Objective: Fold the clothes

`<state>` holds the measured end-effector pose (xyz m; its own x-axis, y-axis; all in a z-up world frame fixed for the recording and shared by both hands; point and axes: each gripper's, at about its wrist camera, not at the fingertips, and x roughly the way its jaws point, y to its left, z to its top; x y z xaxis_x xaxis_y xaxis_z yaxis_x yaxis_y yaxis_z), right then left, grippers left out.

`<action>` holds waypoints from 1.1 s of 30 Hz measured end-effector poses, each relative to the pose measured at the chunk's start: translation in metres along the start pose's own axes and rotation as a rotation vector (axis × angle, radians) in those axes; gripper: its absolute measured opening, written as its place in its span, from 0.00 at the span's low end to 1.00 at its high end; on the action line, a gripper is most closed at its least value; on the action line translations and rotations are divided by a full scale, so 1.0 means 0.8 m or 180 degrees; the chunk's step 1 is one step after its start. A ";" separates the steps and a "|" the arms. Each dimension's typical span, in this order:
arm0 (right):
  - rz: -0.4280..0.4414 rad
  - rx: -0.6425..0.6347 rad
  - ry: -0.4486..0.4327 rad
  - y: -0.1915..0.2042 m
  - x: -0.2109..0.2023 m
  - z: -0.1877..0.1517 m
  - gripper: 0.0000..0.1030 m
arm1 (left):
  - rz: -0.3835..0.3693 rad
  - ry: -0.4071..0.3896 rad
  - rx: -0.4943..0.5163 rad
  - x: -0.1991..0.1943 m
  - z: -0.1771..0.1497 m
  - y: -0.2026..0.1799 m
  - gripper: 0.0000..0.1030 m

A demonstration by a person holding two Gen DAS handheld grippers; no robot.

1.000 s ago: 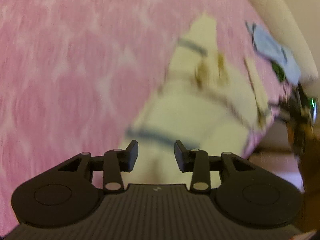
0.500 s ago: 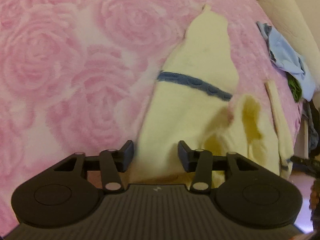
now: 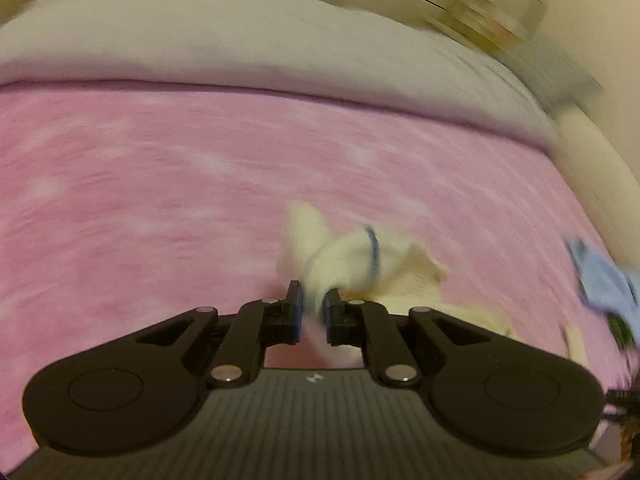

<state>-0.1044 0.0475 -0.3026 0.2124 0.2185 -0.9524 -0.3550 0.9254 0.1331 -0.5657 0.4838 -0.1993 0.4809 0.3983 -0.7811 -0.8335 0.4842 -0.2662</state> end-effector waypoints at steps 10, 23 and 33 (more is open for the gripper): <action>0.0133 -0.0923 -0.0048 0.104 0.018 -0.003 0.77 | 0.0343 0.0698 0.0178 0.027 -0.053 0.007 0.20; 0.0417 -0.1598 0.0028 0.149 0.050 0.018 0.73 | -0.0731 0.1176 0.1883 0.253 0.005 -0.112 0.37; 0.0783 -0.1954 0.0078 0.166 0.084 0.030 0.67 | -0.0977 0.1534 0.2051 0.308 -0.010 -0.098 0.54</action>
<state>-0.1156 0.1927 -0.3426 0.0406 0.3872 -0.9211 -0.8466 0.5029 0.1741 -0.3838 0.5375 -0.3755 0.3700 -0.1260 -0.9205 -0.2982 0.9222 -0.2461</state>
